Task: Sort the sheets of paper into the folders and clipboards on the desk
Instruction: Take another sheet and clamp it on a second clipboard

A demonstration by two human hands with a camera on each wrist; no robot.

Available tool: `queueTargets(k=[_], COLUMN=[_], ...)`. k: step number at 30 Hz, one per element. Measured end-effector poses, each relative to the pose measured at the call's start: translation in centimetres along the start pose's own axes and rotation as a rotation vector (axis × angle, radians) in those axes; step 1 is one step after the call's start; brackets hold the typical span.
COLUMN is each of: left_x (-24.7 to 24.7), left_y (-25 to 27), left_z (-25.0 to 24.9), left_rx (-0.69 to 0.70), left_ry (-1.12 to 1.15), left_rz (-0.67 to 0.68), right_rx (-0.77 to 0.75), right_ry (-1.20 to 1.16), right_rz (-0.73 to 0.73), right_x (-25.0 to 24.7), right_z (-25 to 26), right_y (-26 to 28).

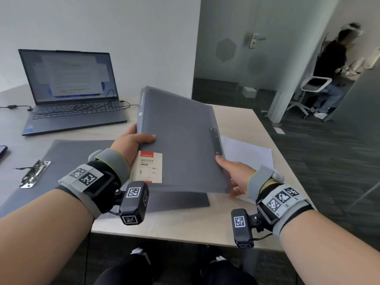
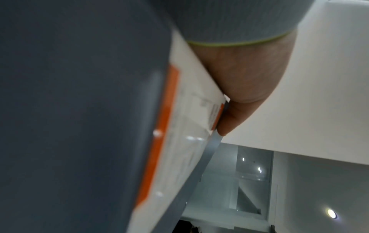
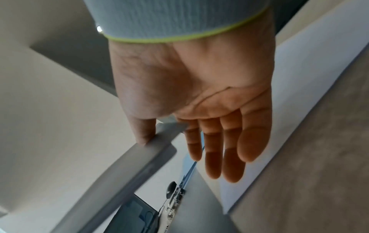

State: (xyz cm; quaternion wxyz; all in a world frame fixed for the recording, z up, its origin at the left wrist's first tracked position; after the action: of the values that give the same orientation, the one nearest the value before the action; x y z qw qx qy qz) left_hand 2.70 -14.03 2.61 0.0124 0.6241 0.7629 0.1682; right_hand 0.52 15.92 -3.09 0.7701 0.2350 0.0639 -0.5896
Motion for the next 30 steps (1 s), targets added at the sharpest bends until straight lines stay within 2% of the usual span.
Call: queueTargets(k=[5,10,14,17,21,30], left_x=[-1.7,-1.9,-0.8,0.4,1.3,3.4], left_y=[-1.8,-4.3,-6.9,-9.1,-13.3,-21.2], left_z=[-0.8,-1.0,-1.4,-0.9,-0.3,-1.8], left_rx=[-0.012,-0.001,-0.031,-0.107,-0.218,-0.158], left_ry=[0.084,0.139,0.098,-0.022,-0.165,-0.445], left_rz=[-0.033,-0.08,-0.03,0.001,-0.038,-0.183], right_rx=[0.011,-0.061,-0.153,-0.154,-0.091,0.07], right_ry=[-0.413,-0.49,-0.568,-0.581,-0.565,-0.458], right_rz=[0.132,0.011,-0.066,-0.153,-0.245,-0.358], right_x=[2.7,2.5,1.7,0.7,-1.2,-3.5], right_z=[2.2,3.3,4.3,4.8,4.7,4.3], right_y=[-0.9,-4.0,-6.6,-8.7,-13.4,-22.7])
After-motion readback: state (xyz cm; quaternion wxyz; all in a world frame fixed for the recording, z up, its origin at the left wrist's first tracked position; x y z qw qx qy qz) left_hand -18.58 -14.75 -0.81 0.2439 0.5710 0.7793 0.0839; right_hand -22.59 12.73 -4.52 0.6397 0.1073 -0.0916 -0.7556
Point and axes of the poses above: each hand's wrist, its own y-axis away from the middle knuckle, its own x-axis out of the palm, z = x × y, the point moved 6 cm from there along -y, towards the middle knuckle, and after that the axes turned 10 degrees about -x, right-handed, at the moved point
